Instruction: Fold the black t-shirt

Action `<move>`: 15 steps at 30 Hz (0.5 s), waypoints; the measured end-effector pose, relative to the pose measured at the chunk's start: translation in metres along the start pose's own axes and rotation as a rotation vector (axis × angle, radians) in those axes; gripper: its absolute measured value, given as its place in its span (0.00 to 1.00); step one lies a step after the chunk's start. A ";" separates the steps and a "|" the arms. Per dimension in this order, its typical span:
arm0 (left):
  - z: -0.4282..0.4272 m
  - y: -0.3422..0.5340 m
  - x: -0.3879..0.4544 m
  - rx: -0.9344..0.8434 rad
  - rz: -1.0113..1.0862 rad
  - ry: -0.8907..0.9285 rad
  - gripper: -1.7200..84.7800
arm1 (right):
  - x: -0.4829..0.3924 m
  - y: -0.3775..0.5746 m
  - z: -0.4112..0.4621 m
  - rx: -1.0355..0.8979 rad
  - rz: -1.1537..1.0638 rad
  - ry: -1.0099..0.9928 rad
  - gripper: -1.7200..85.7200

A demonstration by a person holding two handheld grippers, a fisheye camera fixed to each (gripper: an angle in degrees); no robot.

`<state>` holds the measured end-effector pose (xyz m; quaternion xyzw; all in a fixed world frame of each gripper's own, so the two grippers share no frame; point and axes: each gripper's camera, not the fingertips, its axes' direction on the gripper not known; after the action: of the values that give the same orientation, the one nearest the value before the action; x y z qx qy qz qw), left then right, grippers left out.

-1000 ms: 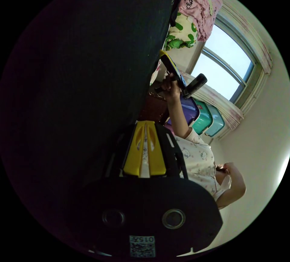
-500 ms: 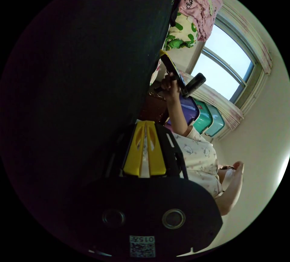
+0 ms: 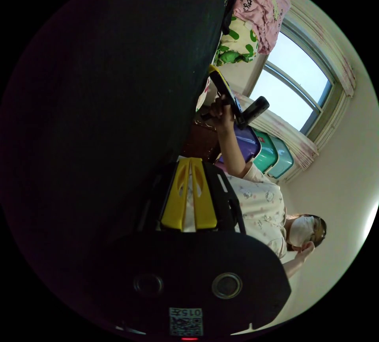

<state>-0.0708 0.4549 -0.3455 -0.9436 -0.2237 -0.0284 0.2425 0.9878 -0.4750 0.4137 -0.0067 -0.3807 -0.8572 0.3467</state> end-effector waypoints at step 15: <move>-0.021 -0.029 -0.106 0.001 0.004 -0.002 0.01 | 0.025 0.212 0.107 -0.047 -0.111 0.067 0.01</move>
<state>-0.1771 0.4241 -0.3310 -0.9439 -0.2223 -0.0267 0.2427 1.0685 -0.5190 0.6342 0.0350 -0.3482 -0.8836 0.3112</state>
